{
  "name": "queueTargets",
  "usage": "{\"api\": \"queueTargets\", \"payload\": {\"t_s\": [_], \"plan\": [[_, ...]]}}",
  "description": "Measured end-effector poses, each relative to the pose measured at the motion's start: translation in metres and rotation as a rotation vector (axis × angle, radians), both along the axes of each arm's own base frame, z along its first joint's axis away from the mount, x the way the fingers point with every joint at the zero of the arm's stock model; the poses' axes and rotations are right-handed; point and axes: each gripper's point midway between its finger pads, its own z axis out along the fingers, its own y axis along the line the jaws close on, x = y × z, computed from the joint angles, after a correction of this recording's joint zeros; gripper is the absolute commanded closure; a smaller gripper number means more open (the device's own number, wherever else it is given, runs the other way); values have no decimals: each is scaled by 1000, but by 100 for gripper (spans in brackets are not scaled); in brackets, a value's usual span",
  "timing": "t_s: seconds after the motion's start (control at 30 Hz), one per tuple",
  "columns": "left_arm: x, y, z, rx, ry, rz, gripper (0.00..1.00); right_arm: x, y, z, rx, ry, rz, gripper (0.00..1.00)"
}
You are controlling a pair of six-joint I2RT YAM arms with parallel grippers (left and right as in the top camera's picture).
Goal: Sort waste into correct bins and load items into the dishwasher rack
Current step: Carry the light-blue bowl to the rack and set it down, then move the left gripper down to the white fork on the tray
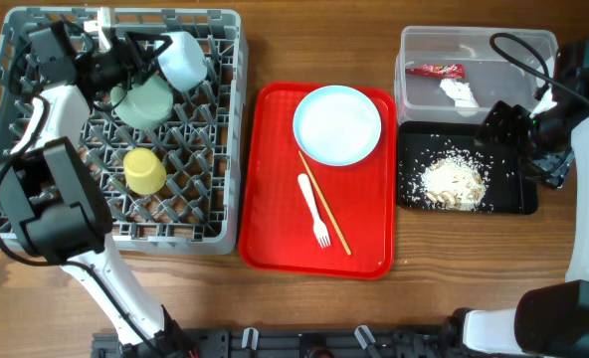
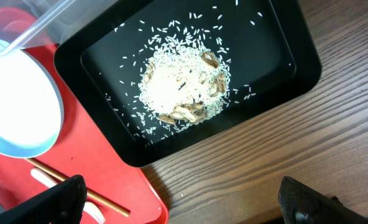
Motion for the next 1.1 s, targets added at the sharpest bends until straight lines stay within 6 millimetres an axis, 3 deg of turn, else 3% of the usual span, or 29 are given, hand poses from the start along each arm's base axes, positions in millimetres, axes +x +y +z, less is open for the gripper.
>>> {"api": "queueTargets", "payload": {"t_s": [0.1, 0.3, 0.53, 0.7, 0.77, 0.93, 1.1], "plan": [[0, 1, 0, 1, -3, 2, 0, 0, 0, 0, 0, 0, 0, 0], [0, 7, 8, 11, -15, 20, 0, 0, 0, 0, 0, 0, 0, 0], [-3, 20, 37, 41, -71, 55, 0, 0, 0, 0, 0, 0, 0, 0], [-13, 18, 64, 68, -61, 87, 0, 0, 0, 0, 0, 0, 0, 0], [-22, 14, 63, 104, 3, 115, 0, 0, 0, 0, 0, 0, 0, 0], [-43, -27, 56, 275, 107, 112, 0, 0, 0, 0, 0, -1, 0, 0], [-76, -112, 38, 506, 179, 1, 0, 1, 0, 0, -1, -6, 0, 0]]}}
